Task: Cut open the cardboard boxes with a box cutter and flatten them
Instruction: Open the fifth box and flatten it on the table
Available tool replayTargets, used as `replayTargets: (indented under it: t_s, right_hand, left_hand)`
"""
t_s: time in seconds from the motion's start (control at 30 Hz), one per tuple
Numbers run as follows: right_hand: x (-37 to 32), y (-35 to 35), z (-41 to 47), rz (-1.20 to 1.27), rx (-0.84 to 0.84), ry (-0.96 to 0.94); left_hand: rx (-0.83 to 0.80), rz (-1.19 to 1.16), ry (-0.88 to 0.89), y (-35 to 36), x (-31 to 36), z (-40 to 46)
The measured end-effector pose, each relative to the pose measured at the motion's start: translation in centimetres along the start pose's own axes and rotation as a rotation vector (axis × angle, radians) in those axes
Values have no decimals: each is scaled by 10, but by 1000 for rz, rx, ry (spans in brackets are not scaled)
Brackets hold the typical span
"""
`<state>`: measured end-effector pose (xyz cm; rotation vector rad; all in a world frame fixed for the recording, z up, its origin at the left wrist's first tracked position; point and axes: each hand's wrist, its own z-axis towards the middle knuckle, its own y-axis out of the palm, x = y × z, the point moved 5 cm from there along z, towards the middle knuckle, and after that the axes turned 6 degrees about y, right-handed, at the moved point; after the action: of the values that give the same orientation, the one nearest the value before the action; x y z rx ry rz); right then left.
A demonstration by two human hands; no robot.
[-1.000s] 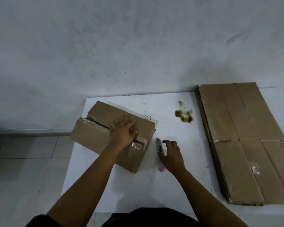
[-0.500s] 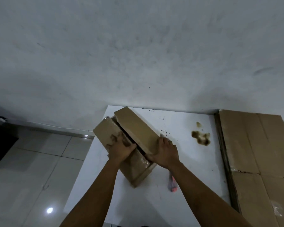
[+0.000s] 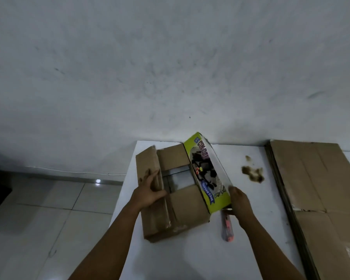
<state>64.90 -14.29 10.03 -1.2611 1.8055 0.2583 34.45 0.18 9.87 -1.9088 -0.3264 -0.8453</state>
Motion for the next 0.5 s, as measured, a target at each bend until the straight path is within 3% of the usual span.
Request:
replayTargets:
  t_s: [0.13,0.23,0.27,0.4,0.5]
  right_hand:
    - [6,-8,-2,-506,381,-304]
    - [-7,32,-12,-867,380,-636]
    - [-10,44,-13,-936,356,-654]
    - [-2,80,-9,-1055,266,-412]
    - [10,100,-16,-1112,181,-349]
  left_hand:
    - [-12,-159,37,-9,-4,-2]
    - [-43,-285,48,-15,-7,-2]
    - [-48,-343,47,-18,-9,-2]
    - [-23,-532,103,-42,-20,-11]
    - [22,-616,46,-66,-28,-22]
